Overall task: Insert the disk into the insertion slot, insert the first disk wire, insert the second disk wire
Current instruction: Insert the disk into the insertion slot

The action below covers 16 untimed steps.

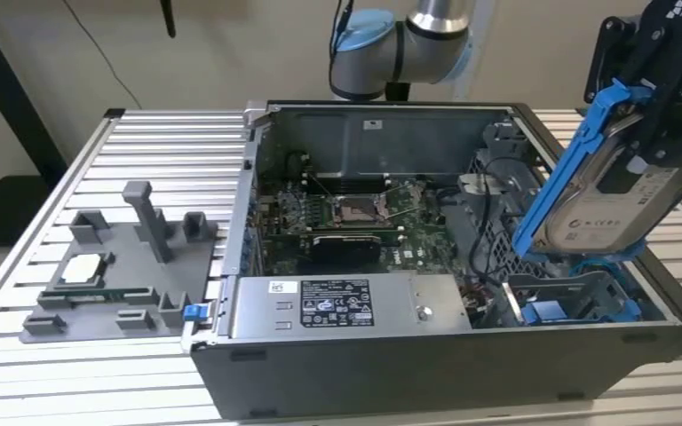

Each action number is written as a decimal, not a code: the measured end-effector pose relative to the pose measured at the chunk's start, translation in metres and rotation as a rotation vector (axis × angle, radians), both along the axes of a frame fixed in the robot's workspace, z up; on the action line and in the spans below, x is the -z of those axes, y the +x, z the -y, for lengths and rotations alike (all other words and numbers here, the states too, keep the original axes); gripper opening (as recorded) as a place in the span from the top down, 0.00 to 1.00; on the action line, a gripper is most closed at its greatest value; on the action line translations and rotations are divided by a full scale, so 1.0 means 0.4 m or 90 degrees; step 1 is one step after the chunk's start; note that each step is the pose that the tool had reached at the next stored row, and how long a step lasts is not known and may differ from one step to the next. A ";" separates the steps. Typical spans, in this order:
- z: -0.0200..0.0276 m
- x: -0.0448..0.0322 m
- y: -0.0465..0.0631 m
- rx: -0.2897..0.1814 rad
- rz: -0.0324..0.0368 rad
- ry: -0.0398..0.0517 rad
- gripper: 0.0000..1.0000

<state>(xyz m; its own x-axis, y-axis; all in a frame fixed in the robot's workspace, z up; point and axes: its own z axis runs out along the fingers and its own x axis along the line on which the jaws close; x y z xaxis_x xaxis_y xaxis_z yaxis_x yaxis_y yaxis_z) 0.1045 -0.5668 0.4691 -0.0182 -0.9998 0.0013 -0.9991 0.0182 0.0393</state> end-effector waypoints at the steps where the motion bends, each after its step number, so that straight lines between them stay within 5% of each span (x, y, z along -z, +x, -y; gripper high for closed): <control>1: 0.001 0.003 0.000 0.000 0.0000 0.0008 1.00; 16: 0.010 0.069 0.009 0.000 0.0078 0.0016 1.00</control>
<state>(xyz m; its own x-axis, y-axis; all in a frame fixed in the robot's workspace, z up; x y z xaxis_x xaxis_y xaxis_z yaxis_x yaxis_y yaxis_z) 0.1079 -0.5709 0.4414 -0.0181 -0.9998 -0.0015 -0.9995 0.0181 0.0271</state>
